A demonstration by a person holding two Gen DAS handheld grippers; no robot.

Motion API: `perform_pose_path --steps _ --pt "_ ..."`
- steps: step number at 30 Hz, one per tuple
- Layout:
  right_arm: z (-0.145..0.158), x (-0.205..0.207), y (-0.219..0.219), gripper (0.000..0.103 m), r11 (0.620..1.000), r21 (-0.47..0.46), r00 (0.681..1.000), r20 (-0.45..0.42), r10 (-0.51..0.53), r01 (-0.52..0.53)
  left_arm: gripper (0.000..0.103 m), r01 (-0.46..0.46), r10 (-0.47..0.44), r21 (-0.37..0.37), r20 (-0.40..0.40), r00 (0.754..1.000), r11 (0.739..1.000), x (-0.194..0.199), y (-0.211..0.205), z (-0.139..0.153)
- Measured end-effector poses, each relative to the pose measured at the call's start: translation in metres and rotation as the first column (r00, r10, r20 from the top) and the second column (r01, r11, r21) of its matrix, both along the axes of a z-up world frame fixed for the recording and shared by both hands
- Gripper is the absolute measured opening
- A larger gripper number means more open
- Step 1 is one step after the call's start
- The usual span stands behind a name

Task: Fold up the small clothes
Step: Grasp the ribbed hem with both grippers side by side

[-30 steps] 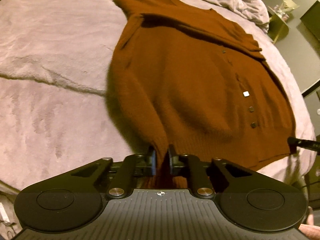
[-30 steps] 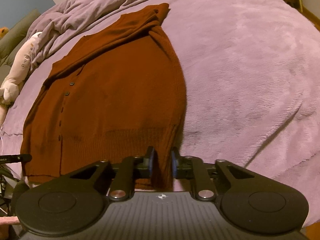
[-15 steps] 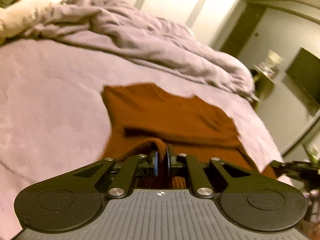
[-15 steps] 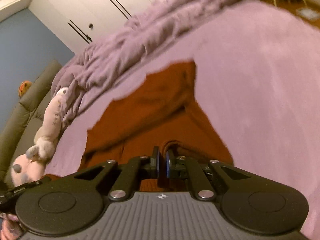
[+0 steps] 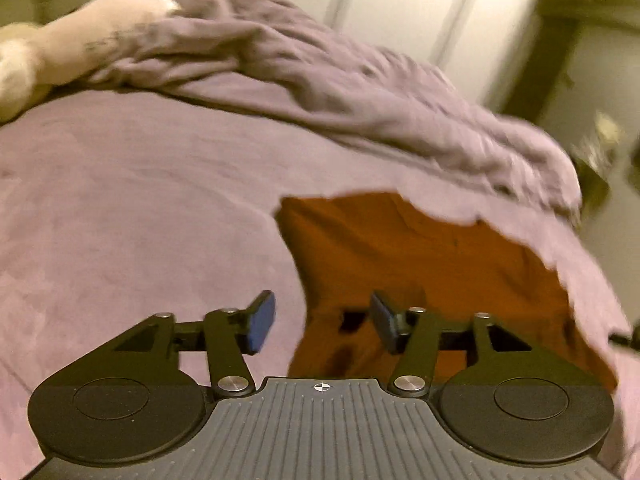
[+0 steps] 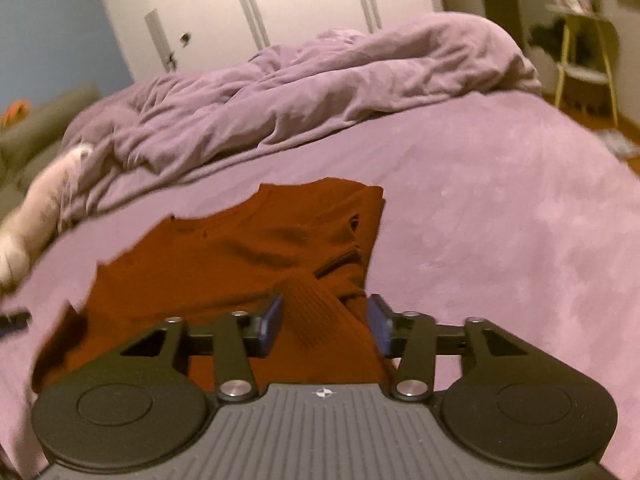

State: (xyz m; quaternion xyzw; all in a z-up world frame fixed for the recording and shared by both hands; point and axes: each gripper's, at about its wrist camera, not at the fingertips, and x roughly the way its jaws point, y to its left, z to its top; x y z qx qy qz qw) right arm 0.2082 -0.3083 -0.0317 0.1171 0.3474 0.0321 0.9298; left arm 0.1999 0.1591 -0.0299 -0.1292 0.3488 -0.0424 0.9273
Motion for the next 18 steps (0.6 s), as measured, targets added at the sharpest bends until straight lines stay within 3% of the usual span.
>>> perform_pose_path --steps 1,4,9,11,12,13,14,18 --pt "-0.003 0.0 0.002 0.06 0.999 -0.037 0.999 -0.006 0.033 -0.034 0.069 0.032 -0.032 0.029 -0.022 0.999 0.999 0.002 -0.004 -0.005" --pt "-0.013 0.005 0.013 0.06 0.983 -0.146 0.993 -0.037 0.109 -0.113 0.069 0.124 -0.118 0.086 -0.073 0.99 0.989 0.014 -0.022 -0.021" --pt "-0.022 0.021 0.033 0.06 0.95 -0.239 0.98 -0.051 0.193 -0.199 0.068 0.243 -0.235 0.124 -0.078 0.969 0.962 0.027 -0.049 -0.032" --pt "-0.025 0.029 0.039 0.051 0.939 -0.266 0.975 -0.063 0.211 -0.22 0.057 0.265 -0.255 0.141 -0.086 0.963 0.954 0.032 -0.058 -0.034" --pt "-0.027 0.033 0.04 0.043 0.935 -0.267 0.973 -0.071 0.222 -0.232 0.053 0.266 -0.254 0.159 -0.092 0.963 0.951 0.035 -0.061 -0.037" --pt "-0.03 0.037 0.041 0.029 0.932 -0.267 0.97 -0.083 0.23 -0.244 0.04 0.267 -0.253 0.172 -0.098 0.963 0.948 0.037 -0.063 -0.039" --pt "-0.032 0.04 0.041 0.022 0.93 -0.274 0.969 -0.09 0.229 -0.245 0.033 0.269 -0.253 0.175 -0.107 0.962 0.947 0.04 -0.064 -0.041" --pt "-0.039 0.044 0.043 0.023 0.915 -0.303 0.963 -0.115 0.243 -0.267 0.034 0.249 -0.234 0.114 -0.129 0.964 0.962 0.048 -0.055 -0.049"
